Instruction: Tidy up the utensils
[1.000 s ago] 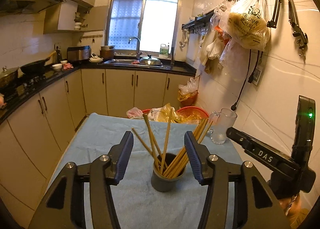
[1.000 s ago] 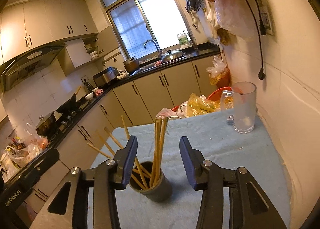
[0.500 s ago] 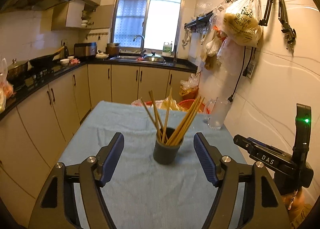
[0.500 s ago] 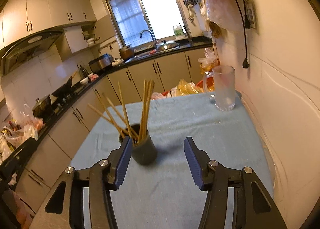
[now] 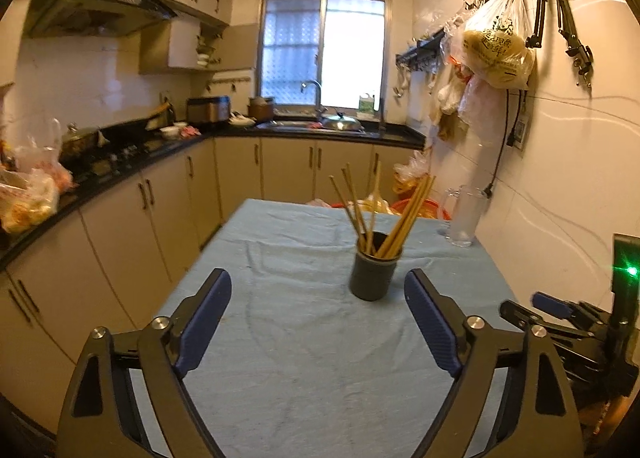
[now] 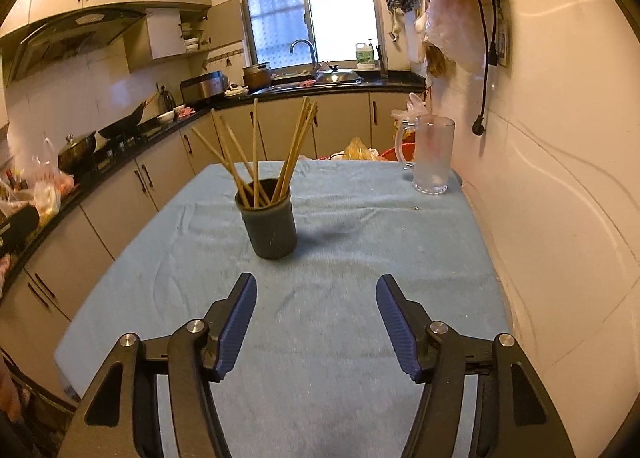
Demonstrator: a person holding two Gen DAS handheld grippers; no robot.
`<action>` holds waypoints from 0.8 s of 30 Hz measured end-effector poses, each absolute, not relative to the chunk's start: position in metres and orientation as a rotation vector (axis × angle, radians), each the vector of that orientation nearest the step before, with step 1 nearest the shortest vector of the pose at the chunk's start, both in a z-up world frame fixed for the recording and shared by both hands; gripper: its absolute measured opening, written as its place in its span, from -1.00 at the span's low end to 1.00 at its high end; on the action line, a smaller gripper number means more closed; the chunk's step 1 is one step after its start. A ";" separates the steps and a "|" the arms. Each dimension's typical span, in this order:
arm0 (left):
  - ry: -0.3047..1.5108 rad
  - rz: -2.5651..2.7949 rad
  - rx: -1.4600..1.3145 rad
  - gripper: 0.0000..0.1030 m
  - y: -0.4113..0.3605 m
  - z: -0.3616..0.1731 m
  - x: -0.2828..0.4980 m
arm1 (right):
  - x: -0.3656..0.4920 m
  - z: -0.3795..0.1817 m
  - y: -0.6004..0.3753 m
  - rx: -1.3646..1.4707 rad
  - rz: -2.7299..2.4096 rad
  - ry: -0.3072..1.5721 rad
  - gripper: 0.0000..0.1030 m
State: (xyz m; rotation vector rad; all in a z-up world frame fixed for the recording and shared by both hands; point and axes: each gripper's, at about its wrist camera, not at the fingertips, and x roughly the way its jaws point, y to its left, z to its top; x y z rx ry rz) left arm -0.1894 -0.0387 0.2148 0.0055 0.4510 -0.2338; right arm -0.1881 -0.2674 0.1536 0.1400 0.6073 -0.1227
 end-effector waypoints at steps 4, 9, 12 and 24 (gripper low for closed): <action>0.416 -0.179 0.030 0.80 -0.033 0.213 -0.203 | -0.206 0.150 -0.261 0.128 -0.157 0.596 0.40; 0.398 -0.141 0.077 0.82 -0.033 0.208 -0.217 | -0.229 0.146 -0.257 0.162 -0.196 0.590 0.45; 0.393 -0.142 0.096 0.82 -0.034 0.206 -0.224 | -0.238 0.146 -0.255 0.179 -0.199 0.593 0.46; 0.410 -0.124 0.109 0.84 -0.028 0.198 -0.236 | -0.251 0.146 -0.242 0.160 -0.216 0.583 0.57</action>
